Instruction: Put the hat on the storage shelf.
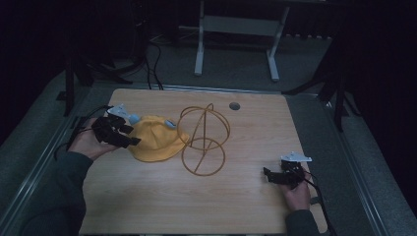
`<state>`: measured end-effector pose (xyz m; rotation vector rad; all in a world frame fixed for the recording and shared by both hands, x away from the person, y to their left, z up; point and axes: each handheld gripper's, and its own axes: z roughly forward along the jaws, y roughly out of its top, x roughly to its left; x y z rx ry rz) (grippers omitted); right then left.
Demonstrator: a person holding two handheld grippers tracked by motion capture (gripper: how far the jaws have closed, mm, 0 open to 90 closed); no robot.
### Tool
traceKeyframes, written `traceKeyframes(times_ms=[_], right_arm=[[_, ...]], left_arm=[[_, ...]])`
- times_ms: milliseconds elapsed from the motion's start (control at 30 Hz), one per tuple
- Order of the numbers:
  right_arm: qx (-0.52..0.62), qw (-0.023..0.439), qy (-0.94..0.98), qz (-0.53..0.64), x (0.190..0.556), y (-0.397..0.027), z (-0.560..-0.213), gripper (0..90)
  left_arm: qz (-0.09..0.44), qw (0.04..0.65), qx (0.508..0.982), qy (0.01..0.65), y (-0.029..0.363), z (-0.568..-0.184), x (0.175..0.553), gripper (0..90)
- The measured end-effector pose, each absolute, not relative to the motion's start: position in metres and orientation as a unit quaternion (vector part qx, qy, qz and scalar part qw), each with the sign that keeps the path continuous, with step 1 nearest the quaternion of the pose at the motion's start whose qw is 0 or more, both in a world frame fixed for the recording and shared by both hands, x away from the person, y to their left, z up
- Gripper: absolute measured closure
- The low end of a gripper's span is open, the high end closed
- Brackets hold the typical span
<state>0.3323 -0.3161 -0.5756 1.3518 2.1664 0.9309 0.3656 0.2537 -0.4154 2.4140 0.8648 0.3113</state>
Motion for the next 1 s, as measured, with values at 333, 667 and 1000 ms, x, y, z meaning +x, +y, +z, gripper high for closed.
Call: traceKeyframes(times_ms=[333, 667, 1000], right_arm=[[0.486, 0.210, 0.779, 0.335, 0.332, -0.316, -0.576, 13.4], [0.486, 0.210, 0.780, 0.334, 0.332, -0.316, -0.576, 13.4], [0.486, 0.210, 0.780, 0.334, 0.332, -0.316, -0.576, 13.4]], left_arm=[[0.122, 0.265, 0.900, 0.324, 0.246, -0.408, 0.380, 37.8], [0.115, 0.245, 0.908, 0.320, 0.232, -0.399, 0.401, 46.9], [0.119, 0.209, 0.920, 0.309, 0.217, -0.397, 0.415, 51.5]])
